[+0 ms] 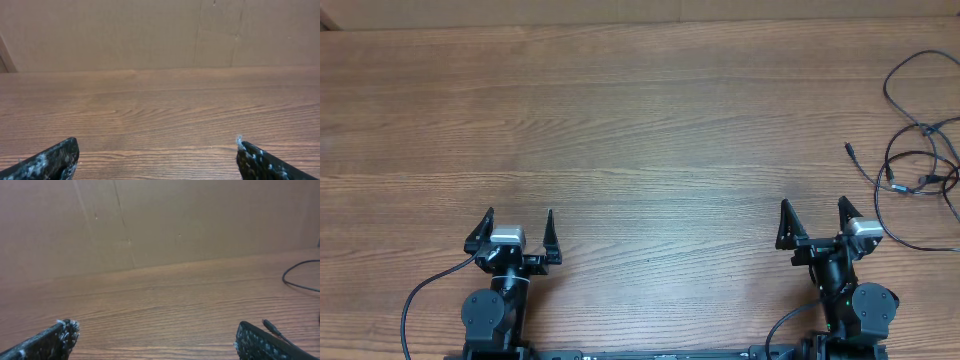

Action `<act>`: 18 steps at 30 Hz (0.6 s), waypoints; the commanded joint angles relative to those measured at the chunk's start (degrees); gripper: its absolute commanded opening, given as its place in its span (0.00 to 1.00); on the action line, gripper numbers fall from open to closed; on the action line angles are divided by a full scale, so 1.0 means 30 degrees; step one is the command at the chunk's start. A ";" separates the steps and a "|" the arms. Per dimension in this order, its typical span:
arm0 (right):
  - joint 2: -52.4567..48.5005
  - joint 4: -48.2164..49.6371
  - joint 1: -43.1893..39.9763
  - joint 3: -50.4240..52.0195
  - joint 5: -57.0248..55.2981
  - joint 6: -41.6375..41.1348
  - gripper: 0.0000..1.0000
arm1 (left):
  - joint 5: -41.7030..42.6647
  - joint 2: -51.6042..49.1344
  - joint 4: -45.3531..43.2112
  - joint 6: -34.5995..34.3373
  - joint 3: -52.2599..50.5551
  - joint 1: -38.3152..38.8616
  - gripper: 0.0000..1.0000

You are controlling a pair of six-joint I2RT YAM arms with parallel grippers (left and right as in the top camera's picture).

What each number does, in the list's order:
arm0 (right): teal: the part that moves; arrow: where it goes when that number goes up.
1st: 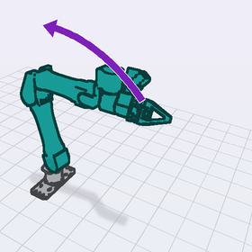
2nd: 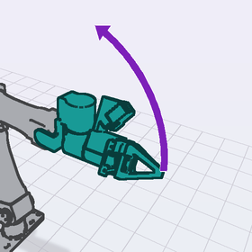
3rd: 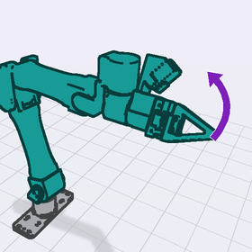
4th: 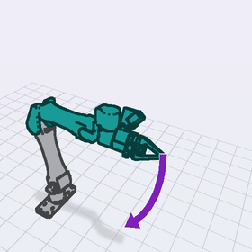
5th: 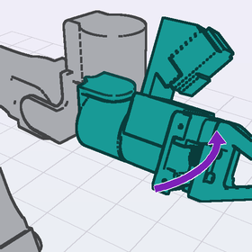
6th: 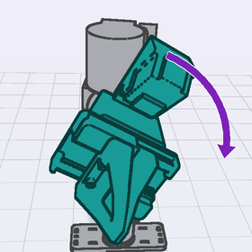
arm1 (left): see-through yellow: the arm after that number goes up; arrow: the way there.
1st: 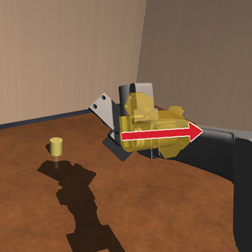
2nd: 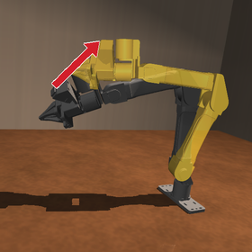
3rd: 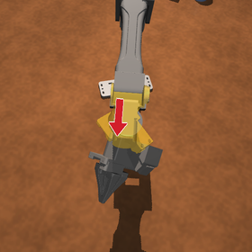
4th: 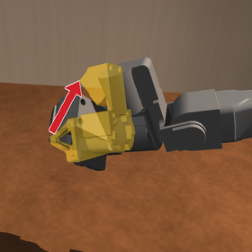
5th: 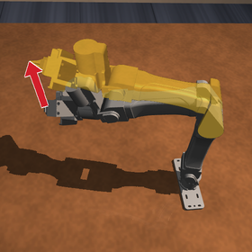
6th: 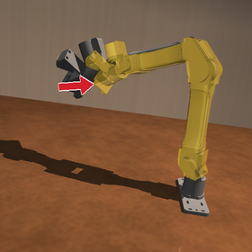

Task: Untangle cables

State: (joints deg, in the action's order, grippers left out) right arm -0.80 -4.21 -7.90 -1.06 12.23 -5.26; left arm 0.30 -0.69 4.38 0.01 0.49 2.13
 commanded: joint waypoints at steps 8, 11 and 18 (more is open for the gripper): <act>0.0226 -0.0044 -0.0146 0.0189 -0.0984 0.1785 1.00 | -0.0160 0.0146 0.0022 0.0080 -0.0073 -0.0095 0.99; 0.0226 -0.0058 -0.0146 0.0189 -0.1231 0.1923 1.00 | -0.0168 0.0146 0.0022 0.0080 -0.0073 -0.0095 0.99; 0.0226 -0.0058 -0.0146 0.0189 -0.2135 0.1916 1.00 | -0.0160 0.0146 0.0022 0.0080 -0.0073 -0.0095 1.00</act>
